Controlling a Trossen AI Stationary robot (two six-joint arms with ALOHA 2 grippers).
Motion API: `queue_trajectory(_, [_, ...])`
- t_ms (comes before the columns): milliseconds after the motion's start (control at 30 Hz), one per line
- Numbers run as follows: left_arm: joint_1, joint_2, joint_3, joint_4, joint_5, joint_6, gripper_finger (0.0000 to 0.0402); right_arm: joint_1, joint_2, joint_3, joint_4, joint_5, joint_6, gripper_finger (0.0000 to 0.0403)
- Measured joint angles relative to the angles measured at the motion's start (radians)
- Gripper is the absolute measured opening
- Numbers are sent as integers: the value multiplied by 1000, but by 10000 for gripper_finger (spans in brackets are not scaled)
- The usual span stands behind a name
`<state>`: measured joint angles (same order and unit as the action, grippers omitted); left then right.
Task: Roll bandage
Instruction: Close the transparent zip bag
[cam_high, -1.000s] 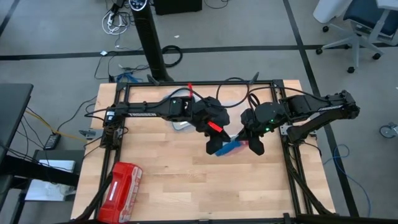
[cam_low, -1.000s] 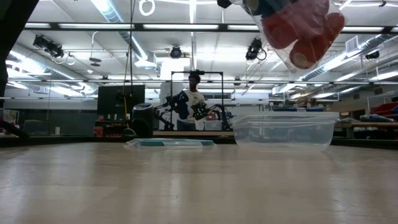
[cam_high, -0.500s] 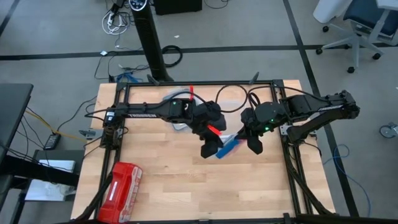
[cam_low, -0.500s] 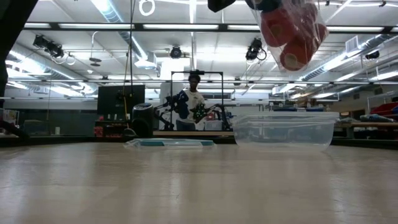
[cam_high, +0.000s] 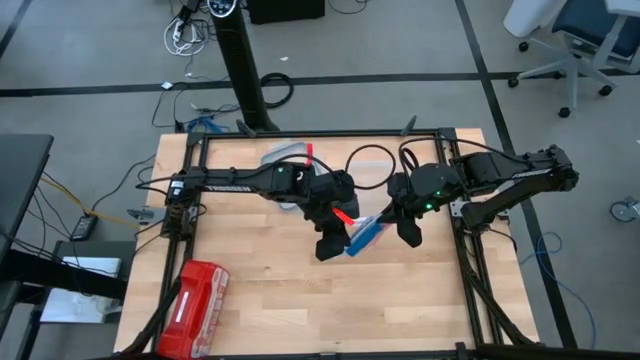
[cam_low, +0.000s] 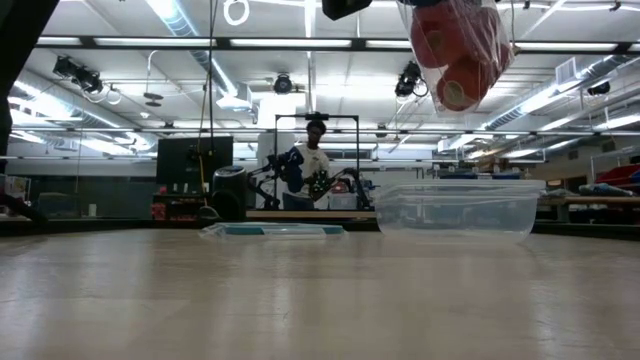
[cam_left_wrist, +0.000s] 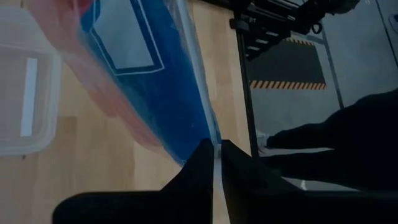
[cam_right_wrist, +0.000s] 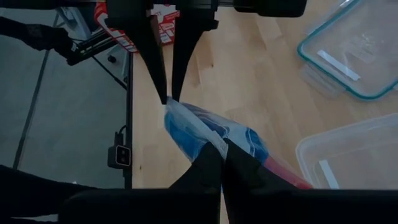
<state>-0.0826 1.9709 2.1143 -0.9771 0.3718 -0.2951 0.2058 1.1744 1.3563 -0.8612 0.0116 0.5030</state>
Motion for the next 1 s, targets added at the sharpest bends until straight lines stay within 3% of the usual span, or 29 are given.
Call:
queue_trajectory(833, [-6, 0, 0, -77, 53, -2, 18, 0, 0, 0, 0, -1, -10, 0])
queue_trajectory(1000, [-6, 0, 0, -76, 33, -50, 42, 0, 0, 1, 0, 0, -9, 0])
